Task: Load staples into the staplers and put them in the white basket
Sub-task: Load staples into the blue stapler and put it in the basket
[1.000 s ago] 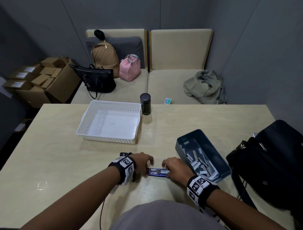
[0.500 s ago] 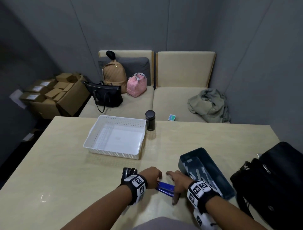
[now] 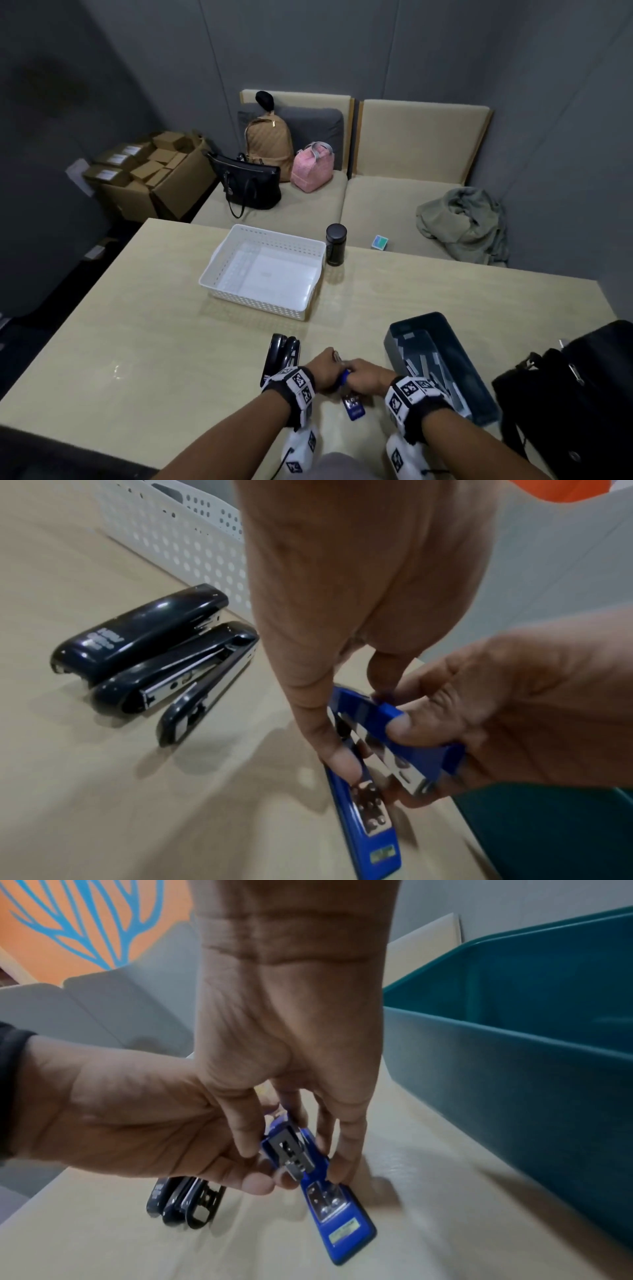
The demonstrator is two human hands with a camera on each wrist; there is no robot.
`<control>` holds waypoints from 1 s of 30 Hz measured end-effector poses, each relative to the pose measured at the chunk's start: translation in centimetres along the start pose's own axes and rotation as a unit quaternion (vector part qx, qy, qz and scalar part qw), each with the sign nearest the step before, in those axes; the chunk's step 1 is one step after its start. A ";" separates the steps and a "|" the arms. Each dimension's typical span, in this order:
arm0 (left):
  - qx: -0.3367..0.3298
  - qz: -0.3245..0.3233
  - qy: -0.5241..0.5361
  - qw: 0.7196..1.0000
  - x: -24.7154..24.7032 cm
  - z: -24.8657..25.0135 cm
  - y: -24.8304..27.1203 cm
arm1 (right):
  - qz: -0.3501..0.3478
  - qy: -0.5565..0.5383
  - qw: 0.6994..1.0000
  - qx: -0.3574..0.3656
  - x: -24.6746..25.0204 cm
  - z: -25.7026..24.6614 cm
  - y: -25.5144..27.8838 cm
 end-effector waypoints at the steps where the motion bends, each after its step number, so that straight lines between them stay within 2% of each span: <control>1: -0.012 0.008 0.004 1.000 0.4 0.8 0.6 | 0.010 -0.032 0.999 0.007 0.4 -0.4 0.0; 4: -0.030 0.011 0.004 0.999 1.4 2.1 1.2 | 0.041 -0.094 0.994 0.025 1.5 -1.5 -0.2; 7: -0.055 0.041 0.015 0.998 2.7 2.6 1.0 | 0.050 -0.152 0.987 0.026 1.4 -2.7 -0.7; 10: -0.079 0.039 0.083 0.993 3.5 2.8 1.6 | 0.075 -0.169 0.981 0.063 1.8 -4.7 -0.9; 13: -0.131 0.034 0.144 0.980 5.4 3.9 1.2 | 0.112 -0.194 0.971 0.079 3.8 -6.2 -0.9; 15: -0.150 0.073 0.186 0.968 8.2 4.9 0.8 | 0.142 -0.272 0.946 0.101 5.5 -7.6 -1.0; 18: -0.135 0.060 0.281 0.948 11.8 6.5 0.7 | 0.131 -0.408 0.886 0.179 7.4 -11.3 -1.1; 20: -0.129 0.049 0.247 0.959 13.7 7.8 0.4 | 0.106 -0.448 0.860 0.219 8.3 -13.8 -2.0; 22: -0.127 0.063 0.175 0.974 15.6 9.0 0.5 | 0.100 -0.473 0.847 0.221 9.1 -15.5 -3.3; 24: -0.123 0.038 0.174 0.976 16.9 9.6 -0.3 | 0.105 -0.466 0.850 0.224 10.0 -16.8 -4.5; 26: -0.117 0.015 0.180 0.977 18.3 9.7 -1.5 | 0.096 -0.437 0.870 0.209 10.9 -17.8 -5.6; 28: -0.110 0.038 0.165 0.979 20.3 9.6 -3.0 | 0.087 -0.330 0.926 0.162 11.6 -18.6 -6.5; 30: -0.090 0.079 0.118 0.986 21.8 9.1 -4.3 | 0.095 -0.151 0.977 0.113 12.4 -18.9 -7.5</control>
Point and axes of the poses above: each hand's wrist, its own y-axis away from the middle knuckle, its own x-axis out of the back of the hand, z = x × y, the point moved 7 cm from there along -y, towards the middle knuckle, and after that the axes turned 4 degrees about -z, right-handed, at the moved point
